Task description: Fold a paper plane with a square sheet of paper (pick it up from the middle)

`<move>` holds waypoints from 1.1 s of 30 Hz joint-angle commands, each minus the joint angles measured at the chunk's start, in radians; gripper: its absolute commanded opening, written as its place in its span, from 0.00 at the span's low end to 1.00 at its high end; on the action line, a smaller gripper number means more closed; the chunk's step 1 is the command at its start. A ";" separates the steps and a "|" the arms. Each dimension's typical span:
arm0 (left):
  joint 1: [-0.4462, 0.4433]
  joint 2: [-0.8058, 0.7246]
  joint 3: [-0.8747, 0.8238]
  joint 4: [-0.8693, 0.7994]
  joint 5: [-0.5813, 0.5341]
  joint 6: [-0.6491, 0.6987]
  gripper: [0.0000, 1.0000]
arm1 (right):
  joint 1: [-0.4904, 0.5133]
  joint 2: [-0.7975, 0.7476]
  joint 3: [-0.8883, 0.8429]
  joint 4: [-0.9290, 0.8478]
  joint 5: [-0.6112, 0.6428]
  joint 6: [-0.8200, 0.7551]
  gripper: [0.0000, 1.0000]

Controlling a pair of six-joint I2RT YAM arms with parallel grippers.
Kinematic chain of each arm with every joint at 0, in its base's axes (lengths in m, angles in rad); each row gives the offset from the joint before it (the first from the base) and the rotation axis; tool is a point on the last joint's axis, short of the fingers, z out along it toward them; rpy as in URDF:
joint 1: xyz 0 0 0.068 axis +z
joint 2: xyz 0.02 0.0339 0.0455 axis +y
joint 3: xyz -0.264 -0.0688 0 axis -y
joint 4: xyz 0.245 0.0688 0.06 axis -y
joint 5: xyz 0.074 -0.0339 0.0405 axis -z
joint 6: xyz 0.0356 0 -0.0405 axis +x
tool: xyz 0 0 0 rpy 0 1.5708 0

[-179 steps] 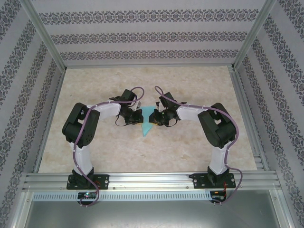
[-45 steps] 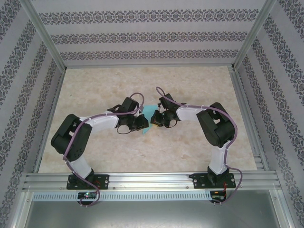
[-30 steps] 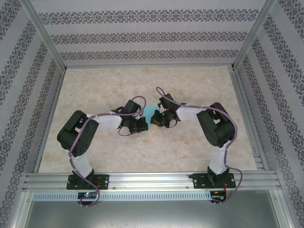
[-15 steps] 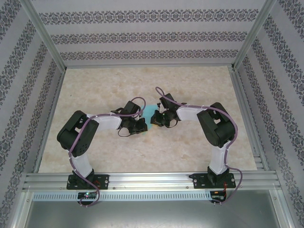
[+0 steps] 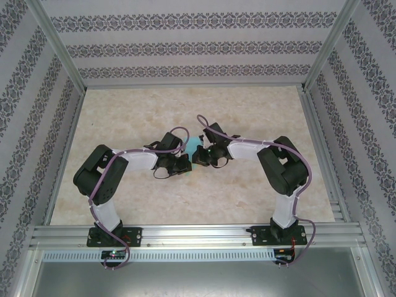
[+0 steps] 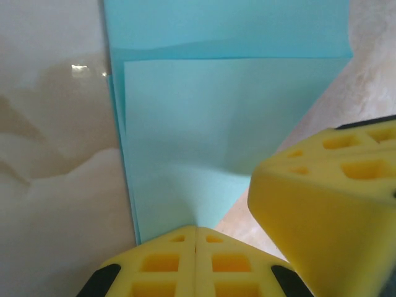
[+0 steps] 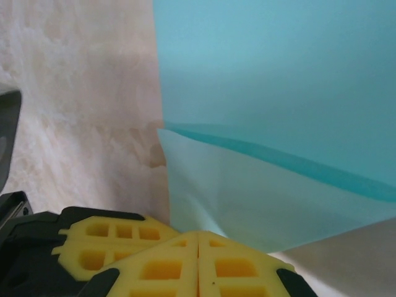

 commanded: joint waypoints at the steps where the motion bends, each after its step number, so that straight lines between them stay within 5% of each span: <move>1: -0.010 -0.001 -0.033 -0.058 -0.049 -0.022 0.04 | -0.004 0.050 0.027 -0.025 0.017 -0.020 0.07; 18: -0.011 -0.002 -0.064 -0.081 -0.059 -0.025 0.01 | -0.204 0.067 0.064 -0.052 0.080 -0.176 0.06; 26: -0.011 0.005 -0.045 -0.083 -0.053 -0.018 0.02 | -0.162 -0.071 0.014 -0.013 0.056 -0.153 0.07; 33: -0.013 0.007 -0.037 -0.081 -0.052 -0.015 0.02 | -0.058 -0.019 0.008 0.013 0.019 -0.100 0.07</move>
